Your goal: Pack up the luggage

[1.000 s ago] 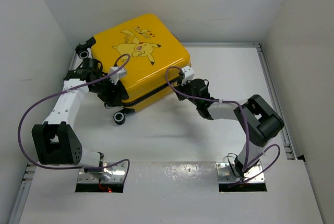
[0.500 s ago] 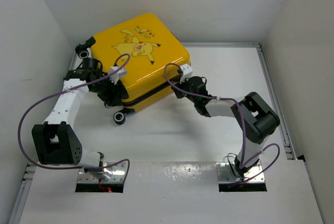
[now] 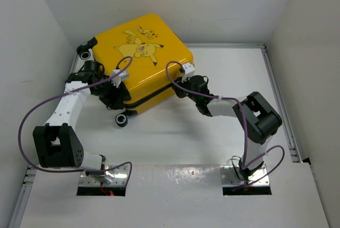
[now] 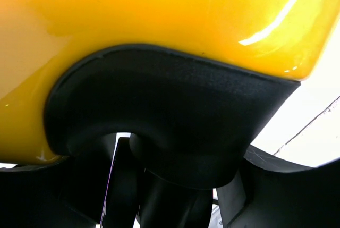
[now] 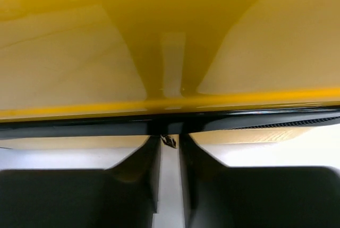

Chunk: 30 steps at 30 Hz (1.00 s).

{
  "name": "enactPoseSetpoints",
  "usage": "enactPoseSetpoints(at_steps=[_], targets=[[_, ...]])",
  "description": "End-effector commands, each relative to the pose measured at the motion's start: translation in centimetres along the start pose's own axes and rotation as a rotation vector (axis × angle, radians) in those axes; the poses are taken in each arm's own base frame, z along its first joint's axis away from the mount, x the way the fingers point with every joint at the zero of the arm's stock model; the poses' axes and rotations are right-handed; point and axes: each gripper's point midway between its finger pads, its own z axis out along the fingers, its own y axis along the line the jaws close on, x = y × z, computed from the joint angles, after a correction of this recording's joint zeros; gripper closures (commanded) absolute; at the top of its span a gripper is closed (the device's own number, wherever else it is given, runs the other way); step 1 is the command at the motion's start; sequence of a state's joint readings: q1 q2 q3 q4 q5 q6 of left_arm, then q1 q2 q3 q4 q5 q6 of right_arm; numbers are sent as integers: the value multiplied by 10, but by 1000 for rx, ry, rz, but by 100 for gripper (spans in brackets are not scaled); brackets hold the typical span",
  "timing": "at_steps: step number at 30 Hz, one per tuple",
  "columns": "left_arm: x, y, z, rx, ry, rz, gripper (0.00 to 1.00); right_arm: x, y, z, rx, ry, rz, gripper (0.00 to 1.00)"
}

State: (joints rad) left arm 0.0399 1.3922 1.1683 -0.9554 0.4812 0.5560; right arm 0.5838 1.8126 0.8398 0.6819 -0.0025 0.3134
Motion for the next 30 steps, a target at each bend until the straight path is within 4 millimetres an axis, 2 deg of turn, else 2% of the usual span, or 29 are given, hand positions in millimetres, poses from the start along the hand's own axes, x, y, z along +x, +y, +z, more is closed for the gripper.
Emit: enactPoseSetpoints(at_steps=[1, 9, 10, 11, 13, 18, 19, 21, 23, 26, 27, 29, 30], targets=[[1, 17, -4, -72, -9, 2, 29, -99, 5, 3, -6, -296, 7, 78], [-1, 19, -4, -77, -15, 6, 29, -103, 4, -5, -22, -310, -13, 83], [-1, 19, -4, -77, -15, 6, 29, -106, 5, -5, -26, -317, -13, 85], [-1, 19, -4, -77, -15, 6, 29, -108, 5, -6, -25, -322, -18, 93], [-1, 19, -4, -77, -15, 6, 29, -109, 5, -7, -25, -327, -23, 100], [-1, 19, -4, -77, -15, 6, 31, -112, 8, -13, -62, -333, -58, 100], [0, 20, -4, -86, -8, -4, 31, -108, 6, -15, -61, -322, -74, 100], [2, 24, -6, -99, -3, -11, 39, -103, 1, -23, -54, -311, -99, 100], [6, 27, -4, -112, 18, -17, 46, -86, -6, -30, -41, -273, -152, 100], [15, 36, -2, -147, 67, -26, 66, -68, -13, -36, -24, -197, -173, 100], [17, 39, -3, -164, 80, -27, 77, -60, -16, -37, -19, -164, -178, 100], [28, 51, -5, -224, 141, -33, 89, -53, -25, -38, 0, -144, -189, 100], [35, 56, -1, -232, 180, -30, 100, -49, -31, -37, 15, -132, -194, 100]])
